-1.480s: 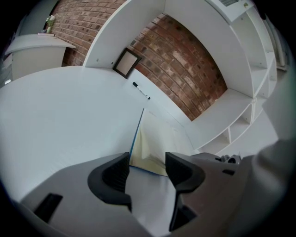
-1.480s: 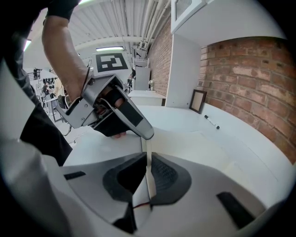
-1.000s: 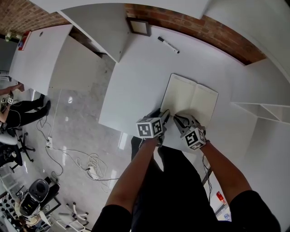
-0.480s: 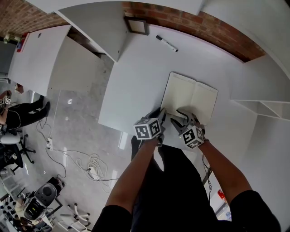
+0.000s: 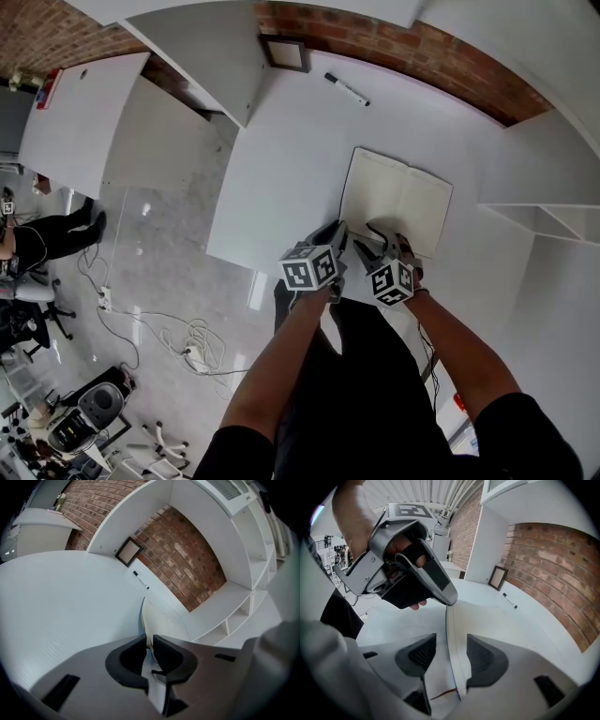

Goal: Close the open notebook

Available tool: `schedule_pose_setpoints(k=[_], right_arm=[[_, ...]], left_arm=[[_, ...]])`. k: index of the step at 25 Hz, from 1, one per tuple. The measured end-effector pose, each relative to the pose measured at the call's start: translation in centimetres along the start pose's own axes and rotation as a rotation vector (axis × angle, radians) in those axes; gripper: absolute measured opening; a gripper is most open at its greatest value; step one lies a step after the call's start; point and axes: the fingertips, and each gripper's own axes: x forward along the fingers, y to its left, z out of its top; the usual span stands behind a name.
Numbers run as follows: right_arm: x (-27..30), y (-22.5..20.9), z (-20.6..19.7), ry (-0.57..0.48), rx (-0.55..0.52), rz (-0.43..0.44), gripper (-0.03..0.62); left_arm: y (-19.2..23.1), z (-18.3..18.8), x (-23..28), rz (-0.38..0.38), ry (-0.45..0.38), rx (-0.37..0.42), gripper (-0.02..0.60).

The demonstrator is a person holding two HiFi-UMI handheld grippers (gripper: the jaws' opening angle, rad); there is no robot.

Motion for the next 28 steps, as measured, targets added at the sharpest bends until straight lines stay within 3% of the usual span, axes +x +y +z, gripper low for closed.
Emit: schedule_pose_setpoints(k=[8,11,21,28], right_arm=[[0.6,-0.5,0.3,0.010,0.031,-0.018,0.196],[0.6,-1.1,0.3,0.015,0.036,-0.046,0.147],[-0.4,-0.8,1.0,0.000,0.032,-0.064,0.087],[-1.7,-1.1,1.1,-0.009,0.110,-0.104,0.058]], left_arm=[[-0.6,0.2,0.1,-0.012,-0.003,0.001,0.041],[-0.9,0.1,0.1,-0.022,-0.008,0.004,0.041],[-1.3,0.5,-0.6,-0.035,0.006,0.031,0.043],[-3.1,0.7,-1.0,-0.067,0.033,0.065,0.046]])
